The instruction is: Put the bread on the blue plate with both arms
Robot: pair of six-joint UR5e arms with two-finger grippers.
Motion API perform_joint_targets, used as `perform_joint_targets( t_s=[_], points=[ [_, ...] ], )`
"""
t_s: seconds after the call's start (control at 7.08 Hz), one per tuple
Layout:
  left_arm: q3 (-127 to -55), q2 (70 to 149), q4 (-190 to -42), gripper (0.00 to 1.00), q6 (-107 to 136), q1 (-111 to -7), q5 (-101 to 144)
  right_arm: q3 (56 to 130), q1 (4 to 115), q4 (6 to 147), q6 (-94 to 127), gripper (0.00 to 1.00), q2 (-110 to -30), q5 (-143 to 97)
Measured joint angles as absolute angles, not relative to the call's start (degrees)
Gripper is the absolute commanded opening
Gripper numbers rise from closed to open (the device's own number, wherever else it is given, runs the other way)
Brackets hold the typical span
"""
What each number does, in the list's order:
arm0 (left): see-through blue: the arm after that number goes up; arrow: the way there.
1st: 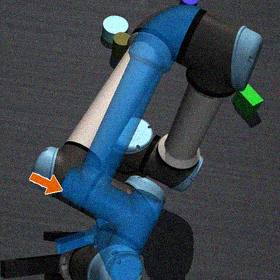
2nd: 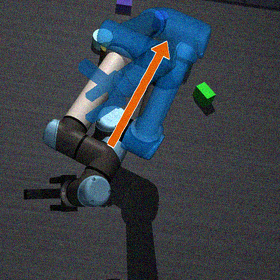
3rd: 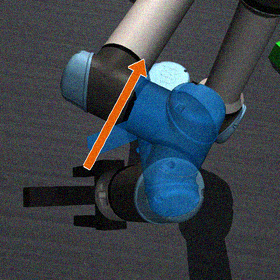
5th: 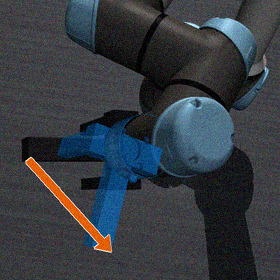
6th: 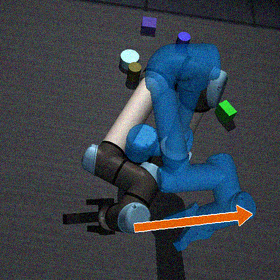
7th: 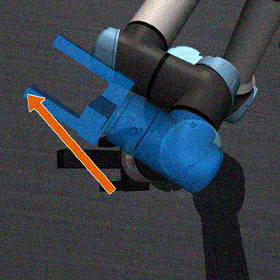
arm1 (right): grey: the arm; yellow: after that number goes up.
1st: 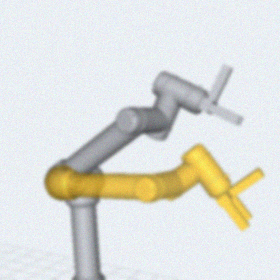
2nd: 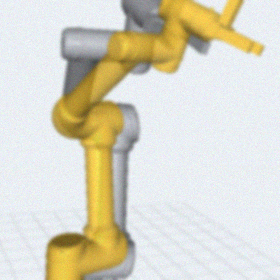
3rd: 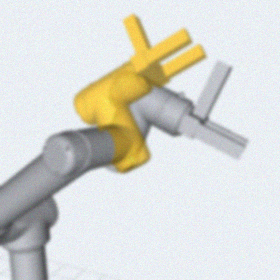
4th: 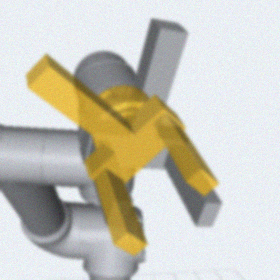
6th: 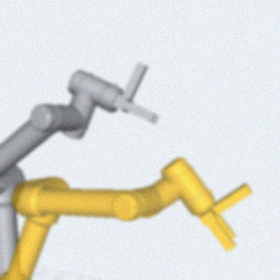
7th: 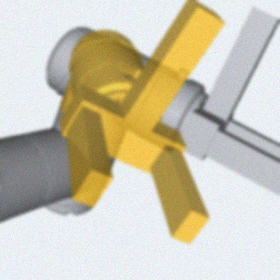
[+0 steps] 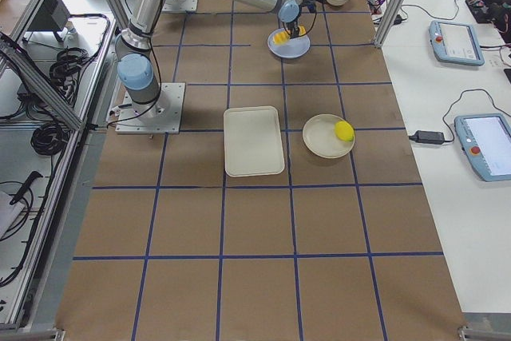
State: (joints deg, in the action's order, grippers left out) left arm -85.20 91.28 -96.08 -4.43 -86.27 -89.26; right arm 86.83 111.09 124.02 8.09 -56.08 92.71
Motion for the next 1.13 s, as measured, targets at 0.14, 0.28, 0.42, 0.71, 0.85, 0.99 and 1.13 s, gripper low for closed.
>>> perform_joint_targets(
  t_s=[0.14,0.28,0.42,0.71,0.85,0.99,1.13],
  points=[
    [-85.7,91.4,-96.0,1.0,-4.1,-86.3,-90.3,86.8,111.0,124.1,7.9,0.1,-55.7,92.8],
    [-86.2,91.6,-96.0,1.0,-3.9,-86.3,-90.6,86.7,111.0,124.1,7.7,0.96,-55.4,92.8],
    [-86.5,91.5,-96.0,1.0,-3.7,-86.3,-89.9,86.7,111.0,124.0,7.6,1.0,-55.2,92.8],
    [-86.9,90.7,-95.9,1.0,-4.0,-86.4,-85.7,86.0,110.9,124.0,7.6,1.0,-55.1,92.7],
    [-86.7,90.3,-95.8,1.0,-4.3,-86.4,-84.5,85.6,110.9,123.9,7.6,1.0,-55.1,92.6],
    [-86.3,90.3,-95.8,1.0,-4.3,-86.4,-84.1,85.3,110.8,123.8,7.5,1.0,-55.1,92.6],
    [-86.1,90.3,-95.6,1.0,-4.3,-86.3,-84.0,85.2,110.6,123.7,7.5,1.0,-55.2,92.6]
  ],
)
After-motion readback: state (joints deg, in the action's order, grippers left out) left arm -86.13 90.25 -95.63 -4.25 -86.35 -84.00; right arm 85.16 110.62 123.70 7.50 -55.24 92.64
